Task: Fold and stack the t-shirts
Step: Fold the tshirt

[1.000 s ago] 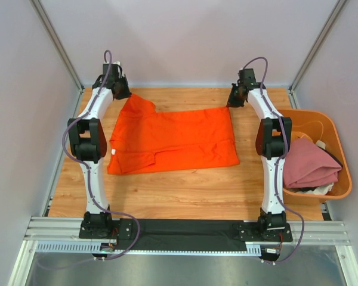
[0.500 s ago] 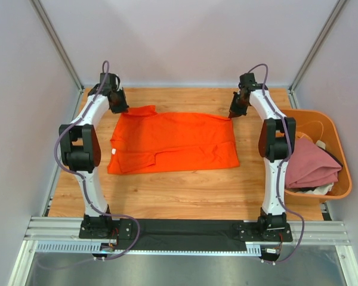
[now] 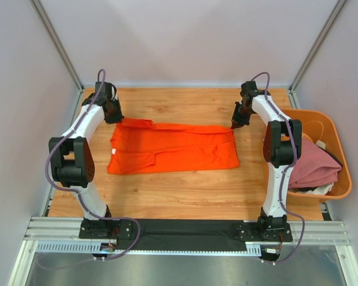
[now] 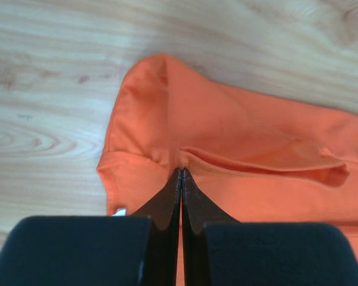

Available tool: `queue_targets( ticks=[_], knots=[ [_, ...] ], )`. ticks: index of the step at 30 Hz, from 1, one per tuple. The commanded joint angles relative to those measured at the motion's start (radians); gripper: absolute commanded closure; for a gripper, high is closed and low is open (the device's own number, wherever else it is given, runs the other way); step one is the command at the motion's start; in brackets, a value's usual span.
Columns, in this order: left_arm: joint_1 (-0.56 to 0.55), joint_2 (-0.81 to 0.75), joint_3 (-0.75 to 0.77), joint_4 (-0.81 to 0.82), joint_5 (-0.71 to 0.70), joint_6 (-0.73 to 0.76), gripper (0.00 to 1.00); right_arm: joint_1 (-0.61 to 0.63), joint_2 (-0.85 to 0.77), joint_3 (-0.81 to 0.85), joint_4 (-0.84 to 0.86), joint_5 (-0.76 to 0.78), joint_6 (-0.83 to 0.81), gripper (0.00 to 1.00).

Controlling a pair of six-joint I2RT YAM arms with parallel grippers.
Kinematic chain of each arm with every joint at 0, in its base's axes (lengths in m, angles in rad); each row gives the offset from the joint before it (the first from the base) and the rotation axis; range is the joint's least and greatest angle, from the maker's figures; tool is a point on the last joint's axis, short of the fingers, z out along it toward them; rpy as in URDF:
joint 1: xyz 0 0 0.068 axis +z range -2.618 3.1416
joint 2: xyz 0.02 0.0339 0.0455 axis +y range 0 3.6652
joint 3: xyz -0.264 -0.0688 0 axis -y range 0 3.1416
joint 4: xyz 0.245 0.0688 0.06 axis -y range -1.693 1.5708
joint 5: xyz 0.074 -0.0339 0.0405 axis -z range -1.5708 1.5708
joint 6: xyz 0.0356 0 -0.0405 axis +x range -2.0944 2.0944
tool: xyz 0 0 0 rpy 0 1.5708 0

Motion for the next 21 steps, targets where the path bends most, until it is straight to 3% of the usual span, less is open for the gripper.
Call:
queue_targets(
  ticks=[1,21],
  knots=[
    [0.010,-0.063,-0.043,-0.018,-0.080,0.006,1.00,-0.004,-0.069,-0.034,0.018,0.033,-0.014,1.00],
    [0.013,-0.121,-0.171,-0.081,-0.164,-0.038,1.00,-0.006,-0.068,-0.080,0.018,0.033,-0.003,0.99]
  ],
)
